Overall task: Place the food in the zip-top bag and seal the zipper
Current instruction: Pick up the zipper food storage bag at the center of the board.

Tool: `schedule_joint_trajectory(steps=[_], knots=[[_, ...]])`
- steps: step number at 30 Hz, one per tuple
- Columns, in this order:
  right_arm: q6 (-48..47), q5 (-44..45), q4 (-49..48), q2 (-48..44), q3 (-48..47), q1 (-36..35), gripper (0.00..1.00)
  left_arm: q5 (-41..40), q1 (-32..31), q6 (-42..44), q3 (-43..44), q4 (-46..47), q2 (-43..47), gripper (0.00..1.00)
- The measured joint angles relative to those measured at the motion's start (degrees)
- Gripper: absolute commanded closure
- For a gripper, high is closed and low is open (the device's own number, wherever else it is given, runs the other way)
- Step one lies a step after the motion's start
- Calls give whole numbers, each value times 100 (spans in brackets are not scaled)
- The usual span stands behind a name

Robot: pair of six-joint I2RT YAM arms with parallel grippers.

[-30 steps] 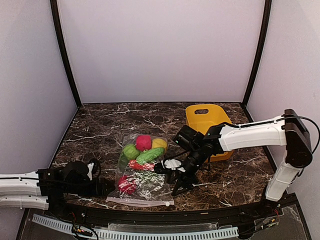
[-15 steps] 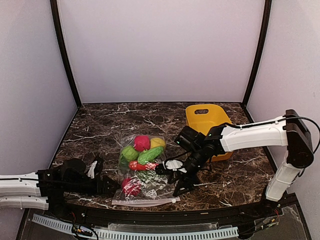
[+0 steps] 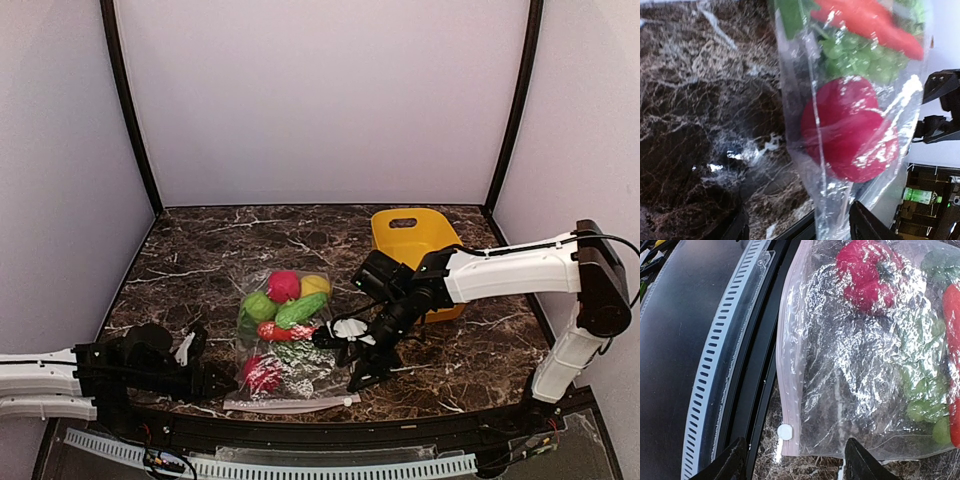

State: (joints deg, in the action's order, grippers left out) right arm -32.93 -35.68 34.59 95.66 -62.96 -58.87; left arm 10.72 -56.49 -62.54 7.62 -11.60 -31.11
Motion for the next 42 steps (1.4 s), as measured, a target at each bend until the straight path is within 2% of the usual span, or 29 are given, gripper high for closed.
schedule_joint_trajectory(steps=[2,5,9,12,13,14,16,23,29,35,42], knots=[[0,7,9,0,-4,0,35,173,-4,76,-9,175,-490,39],[0,61,17,0,-4,0,35,415,-4,136,-17,697,-1056,51],[0,111,20,0,-4,0,35,691,-4,216,-17,1338,-1641,61],[0,127,20,0,-4,0,35,839,-4,219,-11,1725,-1805,80],[0,127,20,0,-4,0,36,848,-4,199,0,1805,-1805,83],[0,127,20,0,-4,0,36,861,-4,216,44,1871,-1794,92],[0,122,33,0,-4,24,36,844,-4,223,181,1965,-1768,98],[-79,57,341,-197,-249,479,32,474,-4,667,1307,2057,-1849,99],[-247,85,498,-1095,-455,909,27,-74,13,1095,2452,2127,-2470,99],[-260,33,627,-1891,-450,1169,26,-994,133,1123,3032,2437,-2870,99],[-146,-13,745,-1928,-439,1196,27,-2345,247,804,3379,3359,-3368,99]])
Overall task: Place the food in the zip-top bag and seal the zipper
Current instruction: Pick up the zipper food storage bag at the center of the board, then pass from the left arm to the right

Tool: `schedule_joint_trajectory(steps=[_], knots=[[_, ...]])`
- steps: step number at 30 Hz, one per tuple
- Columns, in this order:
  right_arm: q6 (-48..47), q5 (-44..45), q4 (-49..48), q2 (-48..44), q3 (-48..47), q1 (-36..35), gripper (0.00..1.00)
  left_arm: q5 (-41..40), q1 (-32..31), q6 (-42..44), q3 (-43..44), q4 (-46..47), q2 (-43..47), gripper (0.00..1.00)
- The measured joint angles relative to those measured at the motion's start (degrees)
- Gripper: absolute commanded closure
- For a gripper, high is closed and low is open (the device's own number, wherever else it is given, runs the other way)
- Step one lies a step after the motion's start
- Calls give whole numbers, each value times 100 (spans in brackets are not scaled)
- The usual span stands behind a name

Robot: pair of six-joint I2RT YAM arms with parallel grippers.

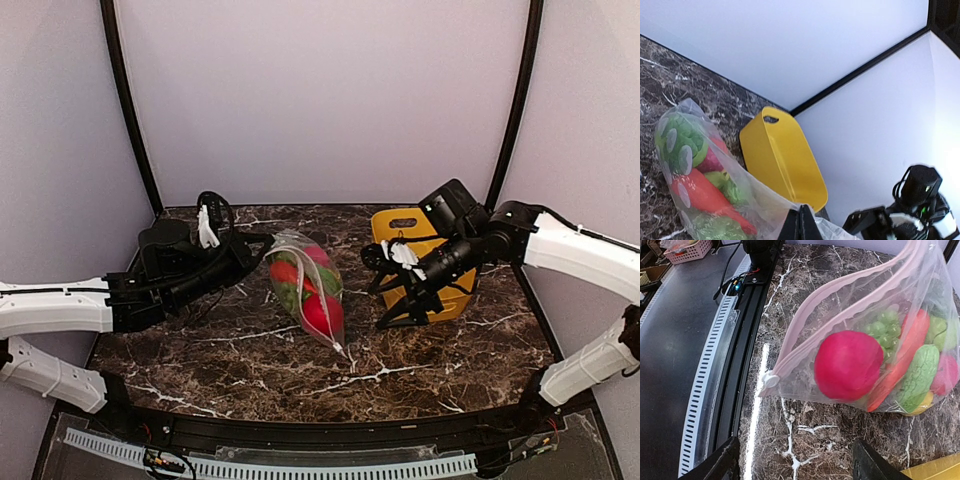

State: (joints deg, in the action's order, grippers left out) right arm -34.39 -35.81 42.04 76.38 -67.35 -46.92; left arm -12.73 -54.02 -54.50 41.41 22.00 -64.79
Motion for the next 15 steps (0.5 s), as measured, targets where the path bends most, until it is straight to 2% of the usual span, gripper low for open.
schedule_joint_trajectory(steps=[8,11,15], knots=[[238,11,-46,522,-240,-50,32,-1340,74,-695,175,1016,-590,99],[354,44,-153,669,-284,-103,36,-1639,146,-879,175,1167,-664,99],[562,74,-323,800,-317,-271,36,-1873,214,-1032,205,1268,-695,99]])
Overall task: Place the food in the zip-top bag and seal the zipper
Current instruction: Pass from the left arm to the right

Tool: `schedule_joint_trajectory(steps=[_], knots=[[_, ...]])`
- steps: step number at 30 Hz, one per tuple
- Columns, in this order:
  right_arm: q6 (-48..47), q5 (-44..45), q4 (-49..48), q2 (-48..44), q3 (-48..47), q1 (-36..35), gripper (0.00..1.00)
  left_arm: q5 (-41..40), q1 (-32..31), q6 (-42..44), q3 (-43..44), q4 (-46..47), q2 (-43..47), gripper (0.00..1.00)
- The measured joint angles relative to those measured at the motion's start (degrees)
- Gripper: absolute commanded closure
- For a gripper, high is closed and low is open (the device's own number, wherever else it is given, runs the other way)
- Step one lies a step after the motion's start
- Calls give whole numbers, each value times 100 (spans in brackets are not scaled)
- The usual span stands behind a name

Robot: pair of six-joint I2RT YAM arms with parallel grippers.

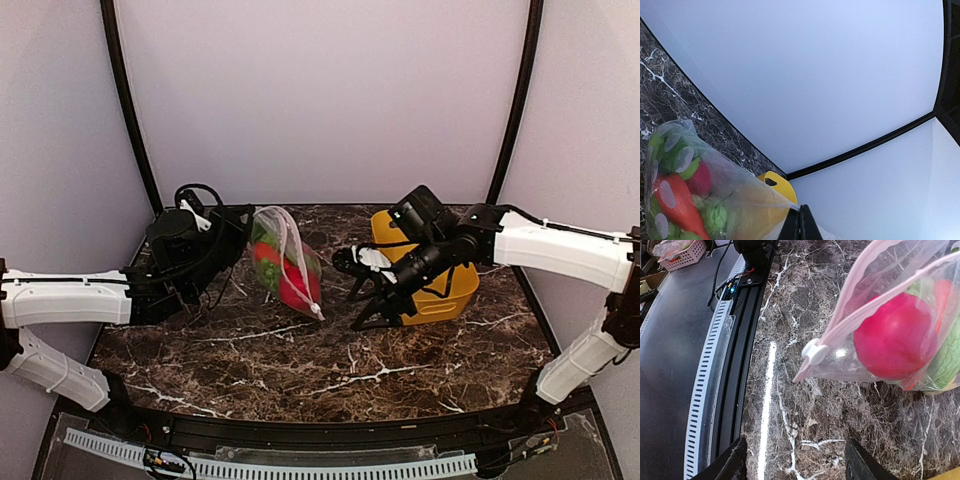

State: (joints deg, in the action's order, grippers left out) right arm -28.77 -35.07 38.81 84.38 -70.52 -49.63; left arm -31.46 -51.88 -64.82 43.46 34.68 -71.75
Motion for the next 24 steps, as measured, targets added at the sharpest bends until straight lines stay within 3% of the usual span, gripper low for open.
schedule_joint_trajectory(steps=[14,21,24], knots=[[785,315,-708,876,-424,-584,45,-275,31,-168,98,83,-31,99],[1095,815,-1003,1010,-424,-627,65,-361,35,-168,92,79,13,99],[1137,916,-1080,1010,-424,-627,69,-393,44,-170,52,79,87,99]])
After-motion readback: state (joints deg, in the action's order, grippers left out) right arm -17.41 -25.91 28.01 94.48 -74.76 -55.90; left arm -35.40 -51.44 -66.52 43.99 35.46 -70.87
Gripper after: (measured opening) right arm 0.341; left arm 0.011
